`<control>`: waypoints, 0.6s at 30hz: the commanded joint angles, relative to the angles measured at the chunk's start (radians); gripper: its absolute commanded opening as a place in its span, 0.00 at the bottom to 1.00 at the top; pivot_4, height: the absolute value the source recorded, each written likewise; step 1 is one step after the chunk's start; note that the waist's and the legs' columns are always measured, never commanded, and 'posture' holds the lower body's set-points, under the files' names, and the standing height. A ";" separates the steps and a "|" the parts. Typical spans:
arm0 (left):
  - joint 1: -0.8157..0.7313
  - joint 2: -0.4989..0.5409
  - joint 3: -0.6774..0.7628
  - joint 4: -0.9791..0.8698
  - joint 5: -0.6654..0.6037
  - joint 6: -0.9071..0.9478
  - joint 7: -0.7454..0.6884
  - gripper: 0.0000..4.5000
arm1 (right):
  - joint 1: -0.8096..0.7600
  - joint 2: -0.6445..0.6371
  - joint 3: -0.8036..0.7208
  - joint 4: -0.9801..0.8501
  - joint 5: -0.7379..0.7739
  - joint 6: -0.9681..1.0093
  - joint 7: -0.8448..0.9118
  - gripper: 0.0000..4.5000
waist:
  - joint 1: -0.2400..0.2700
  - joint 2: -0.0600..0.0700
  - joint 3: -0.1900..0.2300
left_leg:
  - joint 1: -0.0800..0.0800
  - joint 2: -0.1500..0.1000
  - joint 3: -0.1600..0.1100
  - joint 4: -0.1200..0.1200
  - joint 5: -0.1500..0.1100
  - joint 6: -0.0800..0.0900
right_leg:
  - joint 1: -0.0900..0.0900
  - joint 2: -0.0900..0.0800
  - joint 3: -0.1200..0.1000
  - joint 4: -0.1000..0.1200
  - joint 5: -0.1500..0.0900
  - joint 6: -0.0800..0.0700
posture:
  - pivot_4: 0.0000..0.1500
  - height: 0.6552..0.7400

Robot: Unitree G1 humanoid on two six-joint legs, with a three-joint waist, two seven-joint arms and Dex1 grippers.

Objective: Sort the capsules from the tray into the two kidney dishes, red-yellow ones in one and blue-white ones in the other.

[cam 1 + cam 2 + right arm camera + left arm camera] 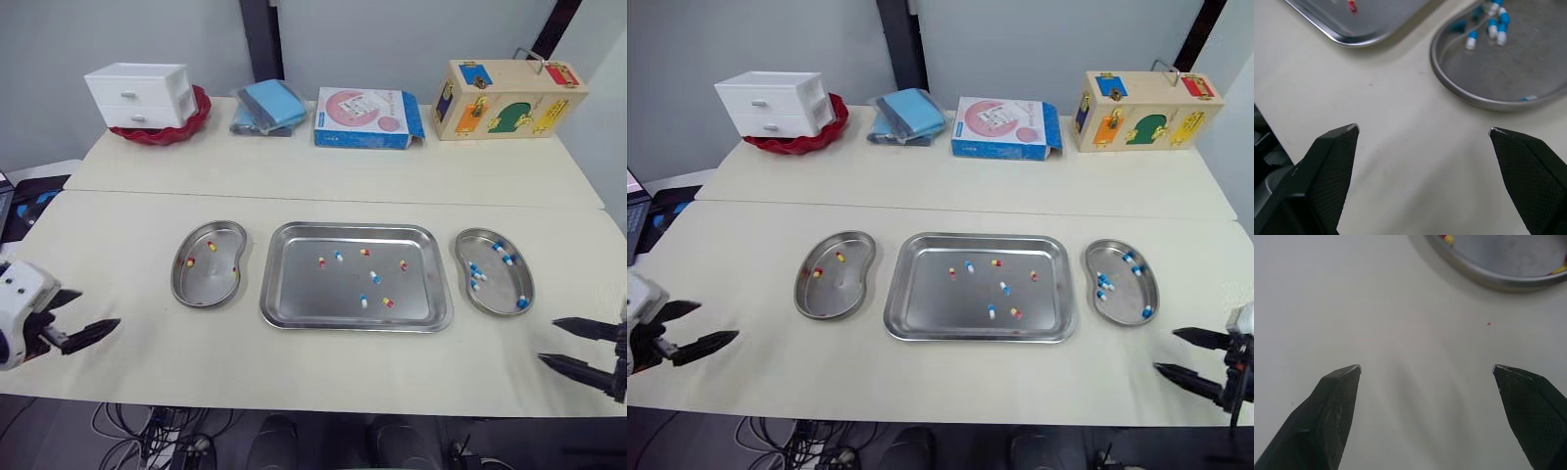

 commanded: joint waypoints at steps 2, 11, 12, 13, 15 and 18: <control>-0.107 -0.014 -0.130 -0.195 -0.083 0.109 0.013 0.99 | 0.058 0.151 0.009 -0.208 0.086 -0.093 -0.014 1.00 | 0.005 0.001 0.000 | 0.000 0.000 -0.001 0.000 0.000 0.000 | 0.001 0.000 -0.001 0.000 0.000 0.000 | 1.00 1.00; -0.427 -0.117 -0.433 -0.213 -0.074 0.061 0.000 0.99 | 0.128 0.321 0.175 -0.415 0.096 -0.178 -0.092 1.00 | 0.001 0.002 -0.001 | 0.001 0.000 -0.001 0.001 0.000 0.000 | 0.002 0.001 -0.001 0.001 0.000 0.000 | 1.00 1.00; -0.462 -0.135 -0.461 -0.197 -0.066 0.045 -0.005 0.99 | 0.126 0.336 0.191 -0.414 0.089 -0.199 -0.099 1.00 | 0.003 0.002 -0.001 | 0.001 0.000 -0.001 0.001 0.000 0.000 | 0.002 0.001 -0.001 0.001 0.000 0.000 | 1.00 1.00; -0.502 -0.156 -0.503 -0.180 -0.052 0.028 -0.016 0.99 | 0.123 0.352 0.206 -0.407 0.075 -0.225 -0.107 1.00 | 0.004 0.002 -0.001 | 0.002 0.000 -0.002 0.001 0.000 0.000 | 0.002 0.001 -0.002 0.002 0.000 0.000 | 1.00 1.00; -0.576 -0.187 -0.595 -0.151 -0.008 0.026 -0.025 0.99 | 0.114 0.389 0.224 -0.385 0.057 -0.279 -0.124 1.00 | 0.004 0.002 -0.001 | 0.001 0.000 -0.002 0.002 0.000 0.000 | 0.003 0.001 -0.002 0.002 0.000 0.000 | 1.00 1.00; -0.659 -0.230 -0.691 -0.109 0.044 0.016 -0.031 0.99 | 0.119 0.427 0.244 -0.357 0.038 -0.347 -0.135 1.00 | 0.006 0.002 -0.001 | 0.002 -0.001 -0.002 0.002 0.000 0.000 | 0.003 0.001 -0.002 0.002 0.000 0.000 | 1.00 1.00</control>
